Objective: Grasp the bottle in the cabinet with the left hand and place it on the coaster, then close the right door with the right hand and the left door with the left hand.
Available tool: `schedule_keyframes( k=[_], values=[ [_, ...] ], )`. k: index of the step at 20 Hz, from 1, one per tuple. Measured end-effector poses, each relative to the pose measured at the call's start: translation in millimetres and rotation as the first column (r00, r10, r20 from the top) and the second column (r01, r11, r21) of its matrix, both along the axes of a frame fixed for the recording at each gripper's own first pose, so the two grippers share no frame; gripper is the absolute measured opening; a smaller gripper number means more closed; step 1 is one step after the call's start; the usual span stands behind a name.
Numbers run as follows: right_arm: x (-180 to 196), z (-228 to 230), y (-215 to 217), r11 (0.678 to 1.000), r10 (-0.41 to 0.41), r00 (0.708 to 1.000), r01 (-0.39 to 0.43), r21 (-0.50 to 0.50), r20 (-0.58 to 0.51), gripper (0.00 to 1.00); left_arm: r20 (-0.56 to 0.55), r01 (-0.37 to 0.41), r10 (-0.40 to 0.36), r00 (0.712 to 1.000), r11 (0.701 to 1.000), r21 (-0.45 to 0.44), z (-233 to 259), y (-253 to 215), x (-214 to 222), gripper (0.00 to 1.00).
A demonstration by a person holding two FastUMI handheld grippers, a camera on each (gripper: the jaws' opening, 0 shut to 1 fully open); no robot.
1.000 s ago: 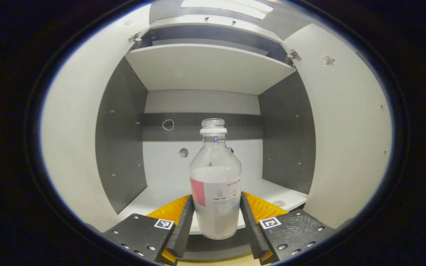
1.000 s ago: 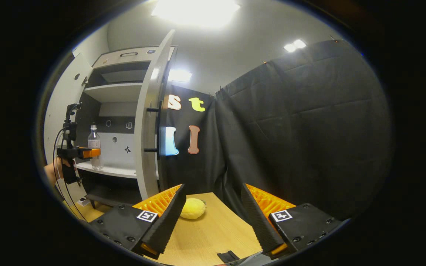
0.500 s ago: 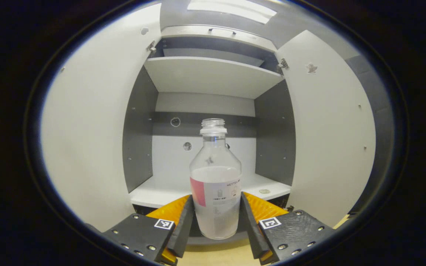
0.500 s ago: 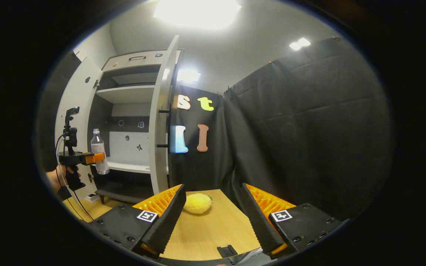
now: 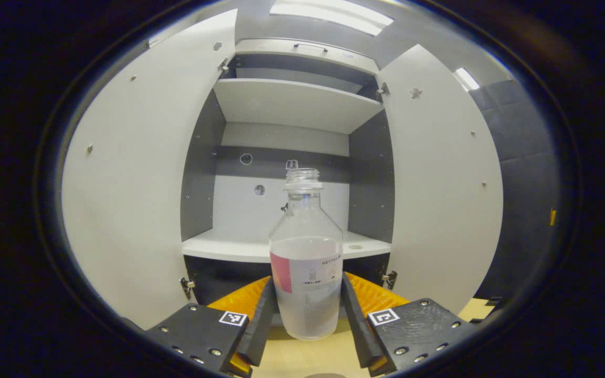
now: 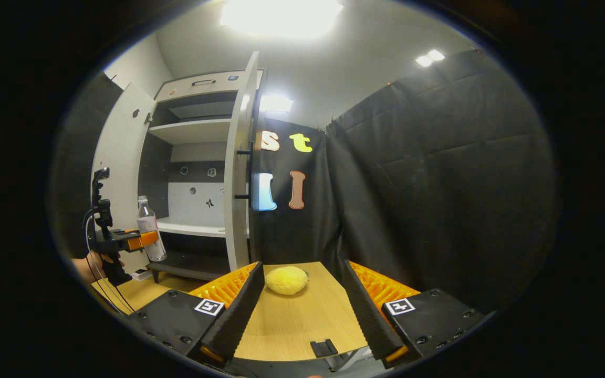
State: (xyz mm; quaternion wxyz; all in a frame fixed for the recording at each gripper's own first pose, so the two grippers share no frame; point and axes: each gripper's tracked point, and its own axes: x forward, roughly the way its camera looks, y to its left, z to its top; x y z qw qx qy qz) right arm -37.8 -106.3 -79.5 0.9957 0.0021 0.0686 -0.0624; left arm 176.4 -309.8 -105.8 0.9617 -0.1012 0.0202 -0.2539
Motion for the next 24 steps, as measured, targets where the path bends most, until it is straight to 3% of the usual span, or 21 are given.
schedule_keyframes(
  k=[16,24],
  values=[
    [-15.4,-24.2,11.1,0.998,0.044,0.997,-0.046,-0.033,-0.063,0.93,-0.127,0.077,-0.069,0.989,0.995,0.058,-139.1,-31.5,-69.7,0.69],
    [-16.1,-39.8,17.4,0.999,0.043,0.992,-0.046,-0.022,-0.119,0.96,-0.187,0.090,-0.069,0.980,0.990,0.106,-212.8,-45.4,-79.9,0.69]
  ],
)
